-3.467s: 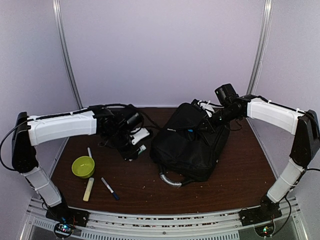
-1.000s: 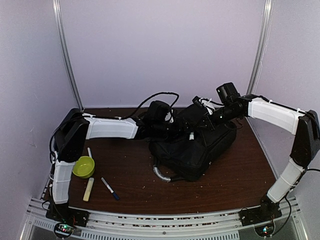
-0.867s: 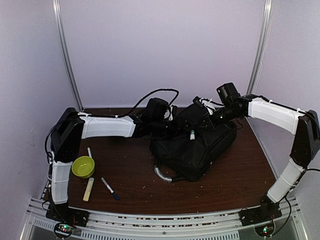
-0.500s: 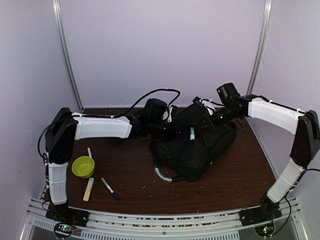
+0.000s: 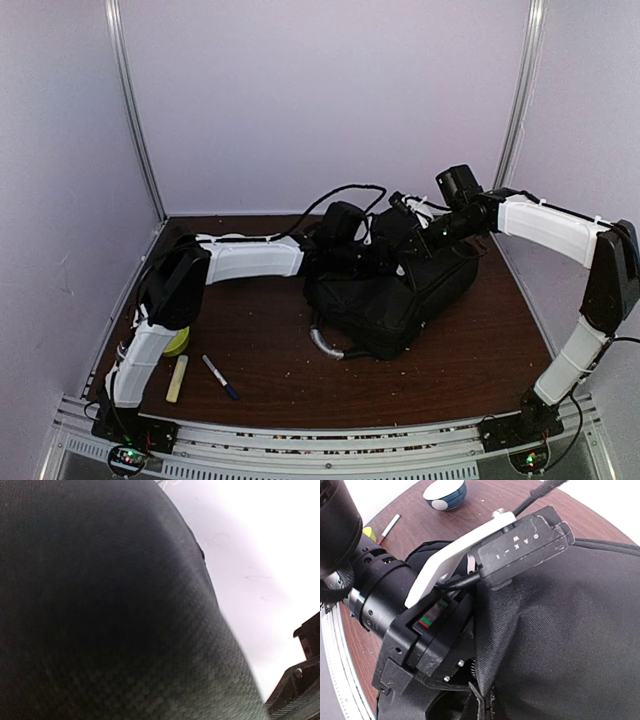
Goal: Pack the student bag
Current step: Adjust the glue stick in the upper front pocket of the bag.
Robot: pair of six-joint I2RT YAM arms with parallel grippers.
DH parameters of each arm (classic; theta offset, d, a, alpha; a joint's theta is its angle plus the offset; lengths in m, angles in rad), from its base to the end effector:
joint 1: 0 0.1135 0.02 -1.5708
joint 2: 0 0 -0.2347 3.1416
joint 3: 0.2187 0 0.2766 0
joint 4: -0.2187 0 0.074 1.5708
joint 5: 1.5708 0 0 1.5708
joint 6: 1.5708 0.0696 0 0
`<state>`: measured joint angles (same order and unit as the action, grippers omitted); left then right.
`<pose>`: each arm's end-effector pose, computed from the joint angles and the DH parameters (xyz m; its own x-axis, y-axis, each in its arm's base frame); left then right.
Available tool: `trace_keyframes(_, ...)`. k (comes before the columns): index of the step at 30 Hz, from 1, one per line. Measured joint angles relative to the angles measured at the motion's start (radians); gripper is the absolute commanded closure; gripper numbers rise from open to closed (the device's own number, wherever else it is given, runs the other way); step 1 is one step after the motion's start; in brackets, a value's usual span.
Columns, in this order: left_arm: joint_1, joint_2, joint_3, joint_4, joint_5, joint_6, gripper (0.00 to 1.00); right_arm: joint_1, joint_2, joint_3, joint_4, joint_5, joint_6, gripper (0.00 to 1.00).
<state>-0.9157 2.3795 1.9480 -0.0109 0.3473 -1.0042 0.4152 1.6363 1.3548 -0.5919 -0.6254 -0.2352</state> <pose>0.3383 -0.4793 0.1574 -0.9272 -0.0953 -0.3621 0.2808 0.4630 -0.8407 0.3452 0.1967 0.2304 -0.5257 -0.4382 -0.7291 -0.8160 0.5019 0.2867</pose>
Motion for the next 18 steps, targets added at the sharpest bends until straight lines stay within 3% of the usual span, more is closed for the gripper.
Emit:
trace_keyframes(9, 0.0, -0.003, -0.082, 0.135, 0.037, -0.025, 0.99, -0.003, 0.0, -0.002, -0.003, 0.006, 0.0, 1.0)
trace_keyframes(18, -0.003, -0.27, -0.349, 0.068, -0.063, 0.087, 0.97, -0.003, 0.0, -0.006, -0.003, -0.006, -0.001, 1.0)
